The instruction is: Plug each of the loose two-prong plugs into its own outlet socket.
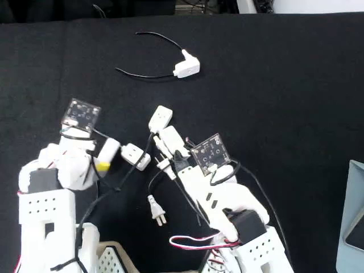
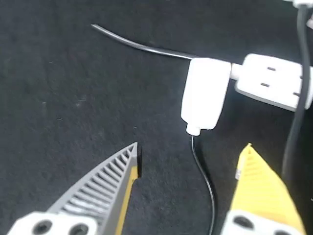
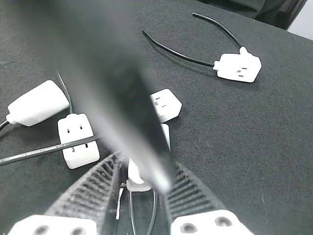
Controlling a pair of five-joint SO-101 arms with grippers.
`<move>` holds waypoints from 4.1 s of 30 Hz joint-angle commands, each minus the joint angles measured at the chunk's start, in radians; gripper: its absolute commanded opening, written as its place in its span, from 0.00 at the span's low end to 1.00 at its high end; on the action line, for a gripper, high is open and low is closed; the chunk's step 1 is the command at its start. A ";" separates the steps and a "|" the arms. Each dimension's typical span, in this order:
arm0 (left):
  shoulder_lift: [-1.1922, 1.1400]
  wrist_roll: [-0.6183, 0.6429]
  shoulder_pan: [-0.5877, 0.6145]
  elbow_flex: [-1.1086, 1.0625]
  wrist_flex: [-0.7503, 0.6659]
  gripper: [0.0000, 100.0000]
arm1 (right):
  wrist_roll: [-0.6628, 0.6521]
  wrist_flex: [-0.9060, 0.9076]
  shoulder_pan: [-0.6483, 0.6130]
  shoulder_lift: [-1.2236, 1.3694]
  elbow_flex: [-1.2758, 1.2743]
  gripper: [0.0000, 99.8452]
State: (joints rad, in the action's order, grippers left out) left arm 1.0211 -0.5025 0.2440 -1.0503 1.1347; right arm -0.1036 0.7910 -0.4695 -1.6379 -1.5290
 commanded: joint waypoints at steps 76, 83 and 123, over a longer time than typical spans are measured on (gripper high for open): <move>-0.519 -0.063 -0.191 -0.036 -0.301 0.11 | 0.003 0.005 0.014 -0.015 -0.007 0.01; -0.281 -0.038 -0.254 -0.150 -0.215 0.24 | 0.005 0.005 0.014 -0.015 -0.007 0.01; 0.621 0.184 0.305 -0.472 -0.048 0.32 | 0.008 -0.345 -0.362 1.072 0.578 0.01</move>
State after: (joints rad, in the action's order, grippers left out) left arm 1.6318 -0.3276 0.5370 -1.5275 1.0825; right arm -0.1020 0.4918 -0.8132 -0.6682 -1.0487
